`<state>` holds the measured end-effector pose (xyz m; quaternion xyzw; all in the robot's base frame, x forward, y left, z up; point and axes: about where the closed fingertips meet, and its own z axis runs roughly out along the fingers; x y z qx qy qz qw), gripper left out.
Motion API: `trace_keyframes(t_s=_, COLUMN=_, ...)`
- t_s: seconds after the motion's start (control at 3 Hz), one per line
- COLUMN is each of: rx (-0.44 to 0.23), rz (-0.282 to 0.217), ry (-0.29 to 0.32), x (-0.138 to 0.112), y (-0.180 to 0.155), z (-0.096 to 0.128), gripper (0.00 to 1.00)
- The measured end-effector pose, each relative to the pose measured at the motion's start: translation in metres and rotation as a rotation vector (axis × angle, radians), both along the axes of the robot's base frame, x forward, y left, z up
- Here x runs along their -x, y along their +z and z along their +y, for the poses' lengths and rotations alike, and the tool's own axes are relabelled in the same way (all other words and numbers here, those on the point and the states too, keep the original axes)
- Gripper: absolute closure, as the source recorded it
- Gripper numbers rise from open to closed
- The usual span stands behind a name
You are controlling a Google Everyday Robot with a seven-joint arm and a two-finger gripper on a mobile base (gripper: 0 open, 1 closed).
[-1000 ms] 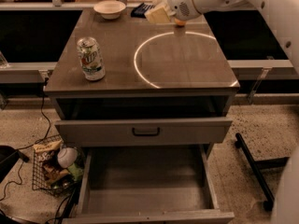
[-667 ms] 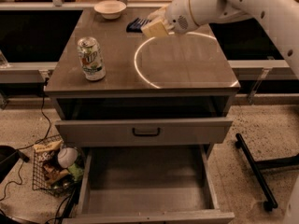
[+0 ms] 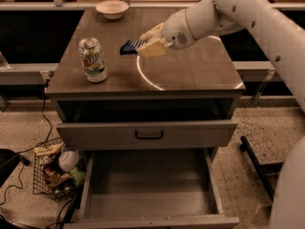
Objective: Move rxbar blueberry near 7up can
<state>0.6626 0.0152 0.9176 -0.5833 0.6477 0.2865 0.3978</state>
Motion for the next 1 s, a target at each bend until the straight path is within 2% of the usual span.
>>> trace_keyframes(t_s=0.33, rx=-0.009, rz=0.096, ry=0.105, x=-0.0015, y=-0.035, z=0.0104, gripper=0.97)
trace_keyframes(t_s=1.0, rx=-0.008, rz=0.092, ry=0.104, x=-0.0005, y=-0.0343, z=0.0148, gripper=0.52)
